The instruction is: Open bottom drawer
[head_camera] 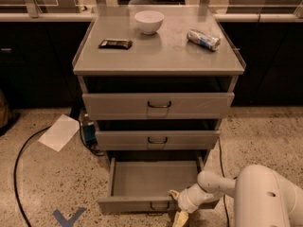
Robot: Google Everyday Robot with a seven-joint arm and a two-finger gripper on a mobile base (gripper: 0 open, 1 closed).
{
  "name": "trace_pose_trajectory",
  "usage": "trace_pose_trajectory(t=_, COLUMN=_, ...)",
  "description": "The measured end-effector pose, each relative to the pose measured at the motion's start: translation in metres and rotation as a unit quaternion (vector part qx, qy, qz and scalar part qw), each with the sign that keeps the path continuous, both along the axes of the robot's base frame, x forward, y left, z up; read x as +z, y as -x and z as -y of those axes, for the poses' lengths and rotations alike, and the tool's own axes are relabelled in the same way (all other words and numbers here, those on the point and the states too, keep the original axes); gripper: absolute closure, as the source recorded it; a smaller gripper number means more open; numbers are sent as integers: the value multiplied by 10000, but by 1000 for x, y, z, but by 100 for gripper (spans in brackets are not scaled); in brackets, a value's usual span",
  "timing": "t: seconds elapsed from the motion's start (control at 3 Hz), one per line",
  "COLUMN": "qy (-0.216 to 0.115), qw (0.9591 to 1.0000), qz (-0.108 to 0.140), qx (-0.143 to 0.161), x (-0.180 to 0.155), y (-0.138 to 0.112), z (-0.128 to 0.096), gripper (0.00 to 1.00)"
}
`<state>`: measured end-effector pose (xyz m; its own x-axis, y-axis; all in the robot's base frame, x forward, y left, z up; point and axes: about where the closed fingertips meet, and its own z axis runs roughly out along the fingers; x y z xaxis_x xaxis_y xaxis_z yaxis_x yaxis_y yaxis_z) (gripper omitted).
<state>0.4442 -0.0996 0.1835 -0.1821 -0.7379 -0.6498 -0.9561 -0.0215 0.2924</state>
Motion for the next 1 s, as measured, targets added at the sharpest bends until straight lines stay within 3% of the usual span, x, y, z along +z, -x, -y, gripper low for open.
trace_pose_trajectory(t=0.33, qy=-1, qw=10000, qz=1, qx=2, x=5, y=0, z=0, gripper=0)
trace_pose_trajectory(t=0.67, qy=-138, qw=9990, qz=-184, qx=385, x=20, y=42, z=3, gripper=0)
trace_pose_trajectory(t=1.0, qy=-138, qw=9990, qz=-185, qx=385, x=20, y=42, z=3, gripper=0)
